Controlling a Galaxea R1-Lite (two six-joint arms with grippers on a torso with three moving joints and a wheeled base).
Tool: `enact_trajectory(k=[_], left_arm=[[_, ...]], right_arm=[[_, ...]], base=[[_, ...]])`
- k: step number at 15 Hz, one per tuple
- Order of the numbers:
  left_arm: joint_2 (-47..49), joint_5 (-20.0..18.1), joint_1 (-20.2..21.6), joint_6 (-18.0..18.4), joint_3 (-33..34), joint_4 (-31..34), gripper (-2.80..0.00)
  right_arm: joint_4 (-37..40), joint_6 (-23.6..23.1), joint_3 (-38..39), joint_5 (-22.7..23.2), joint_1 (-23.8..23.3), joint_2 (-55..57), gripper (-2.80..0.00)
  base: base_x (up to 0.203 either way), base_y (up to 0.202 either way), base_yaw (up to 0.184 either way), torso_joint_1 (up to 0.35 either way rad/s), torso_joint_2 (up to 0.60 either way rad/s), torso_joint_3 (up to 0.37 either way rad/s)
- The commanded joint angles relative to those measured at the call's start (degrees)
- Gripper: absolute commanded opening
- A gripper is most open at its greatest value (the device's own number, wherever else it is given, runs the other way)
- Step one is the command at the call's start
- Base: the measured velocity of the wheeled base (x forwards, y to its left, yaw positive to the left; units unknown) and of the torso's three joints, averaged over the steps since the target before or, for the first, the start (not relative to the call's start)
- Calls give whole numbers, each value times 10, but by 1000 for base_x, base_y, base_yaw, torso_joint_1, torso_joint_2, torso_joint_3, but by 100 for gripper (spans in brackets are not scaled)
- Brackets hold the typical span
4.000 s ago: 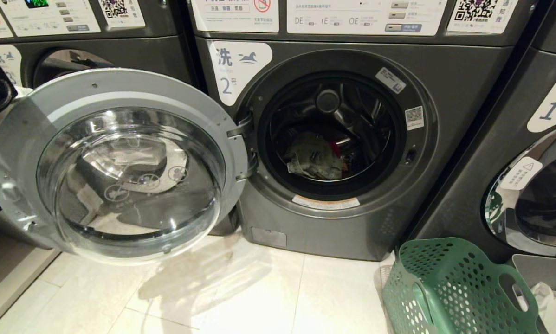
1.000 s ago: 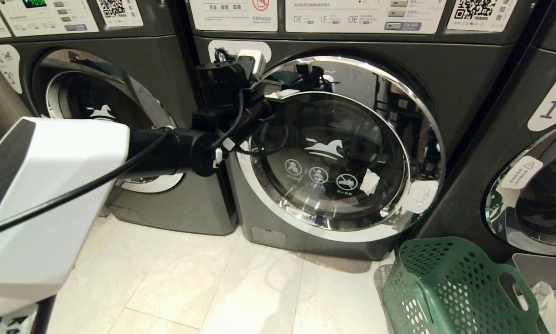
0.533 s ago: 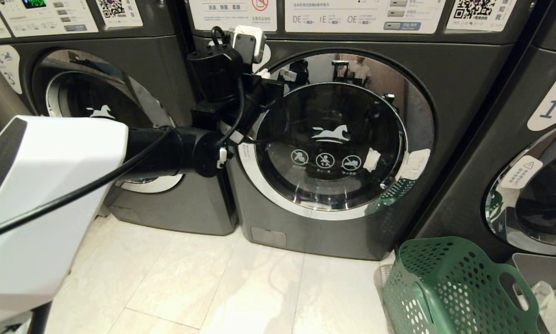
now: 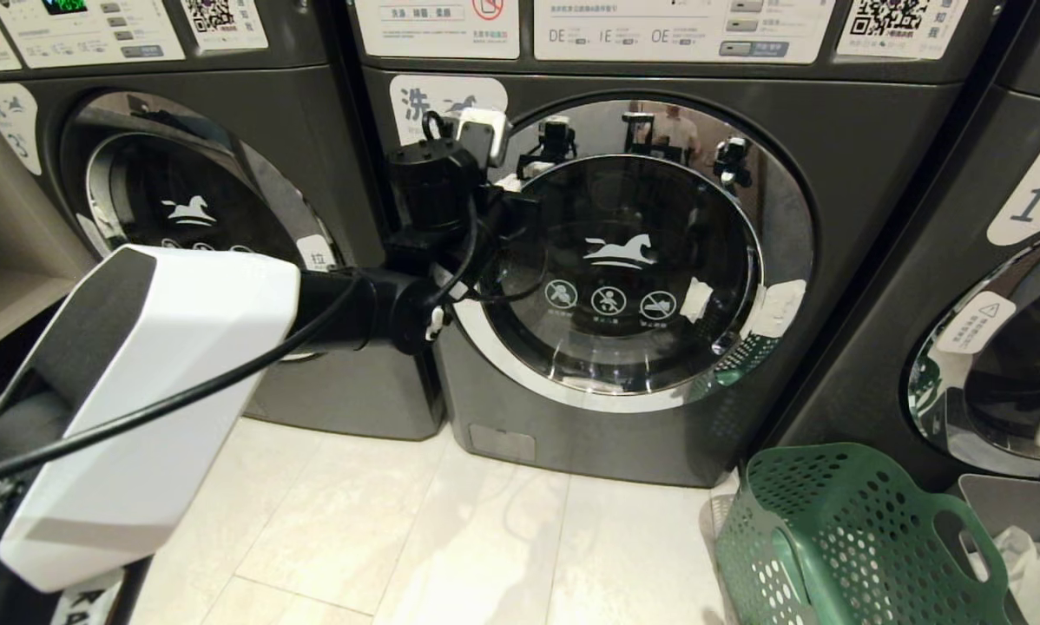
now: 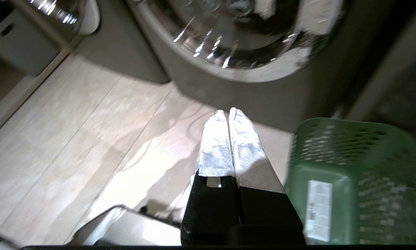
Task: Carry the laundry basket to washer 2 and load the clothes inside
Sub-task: Press the washing machine door tightly with the right hand
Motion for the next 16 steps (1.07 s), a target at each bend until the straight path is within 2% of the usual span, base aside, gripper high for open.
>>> enact_trajectory(k=[1, 4, 5, 8, 9, 11, 14, 16], left_arm=[[3, -10, -1, 0, 0, -4, -280], [-36, 1, -5, 1, 1, 3, -280], [-52, 19, -5, 1, 1, 13, -280], [-110, 71, -5, 1, 3, 49, -280], [-140, 87, -5, 1, 7, 69, -280], [-195, 111, -2, 1, 33, 105, -280], [-279, 126, 10, 1, 155, 122, -280], [-333, 149, 15, 2, 245, 126, -280]], right_arm=[[-79, -8, -41, 45, 12, 290, -280], [-188, -44, -67, 66, 19, 476, -280], [-237, -52, -75, 67, 19, 527, -280], [-444, -65, -96, 27, 7, 650, -280], [-486, -68, -99, 15, -6, 664, -280], [-473, -71, -101, 7, -28, 639, -280], [-444, -74, -110, 1, -69, 585, -280], [-444, -72, -134, -1, -76, 589, -280]], base=[[0, 0, 0, 0, 0, 0], [0, 0, 0, 0, 0, 0], [0, 0, 0, 0, 0, 0], [0, 0, 0, 0, 0, 0], [0, 0, 0, 0, 0, 0], [0, 0, 0, 0, 0, 0], [0, 0, 0, 0, 0, 0], [0, 0, 0, 0, 0, 0]])
